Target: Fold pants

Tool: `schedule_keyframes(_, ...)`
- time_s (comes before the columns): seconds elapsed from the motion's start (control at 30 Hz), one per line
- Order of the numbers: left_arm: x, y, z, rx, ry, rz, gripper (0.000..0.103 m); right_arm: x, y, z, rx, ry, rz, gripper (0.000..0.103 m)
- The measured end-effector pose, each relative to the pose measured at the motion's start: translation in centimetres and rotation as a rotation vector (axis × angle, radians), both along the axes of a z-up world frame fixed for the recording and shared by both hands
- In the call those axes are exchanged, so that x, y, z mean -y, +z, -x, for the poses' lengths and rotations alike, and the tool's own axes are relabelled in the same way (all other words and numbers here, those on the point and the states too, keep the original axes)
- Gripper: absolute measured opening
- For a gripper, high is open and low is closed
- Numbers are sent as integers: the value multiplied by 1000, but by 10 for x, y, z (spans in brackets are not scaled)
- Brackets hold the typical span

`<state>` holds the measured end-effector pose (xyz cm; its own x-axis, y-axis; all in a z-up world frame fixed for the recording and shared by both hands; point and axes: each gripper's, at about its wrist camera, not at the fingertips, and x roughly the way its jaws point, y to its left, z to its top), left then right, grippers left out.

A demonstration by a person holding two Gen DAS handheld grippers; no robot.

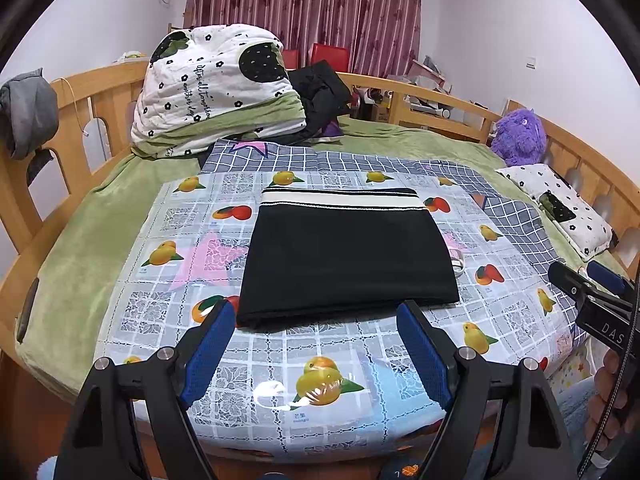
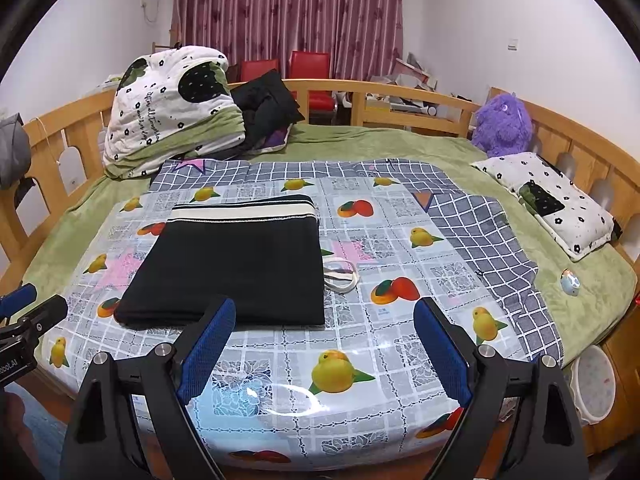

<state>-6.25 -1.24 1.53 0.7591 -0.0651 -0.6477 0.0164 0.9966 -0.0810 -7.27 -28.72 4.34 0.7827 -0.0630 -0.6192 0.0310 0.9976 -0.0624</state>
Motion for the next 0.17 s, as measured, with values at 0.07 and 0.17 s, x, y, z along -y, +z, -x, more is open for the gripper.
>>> schedule_keyframes(0.07,-1,0,0,0,2,-4,82,0,0,0,-2,-2,0,90)
schedule_keyframes(0.17,-1,0,-1,-4,2,-1,82,0,1,0,-2,-3,1,90)
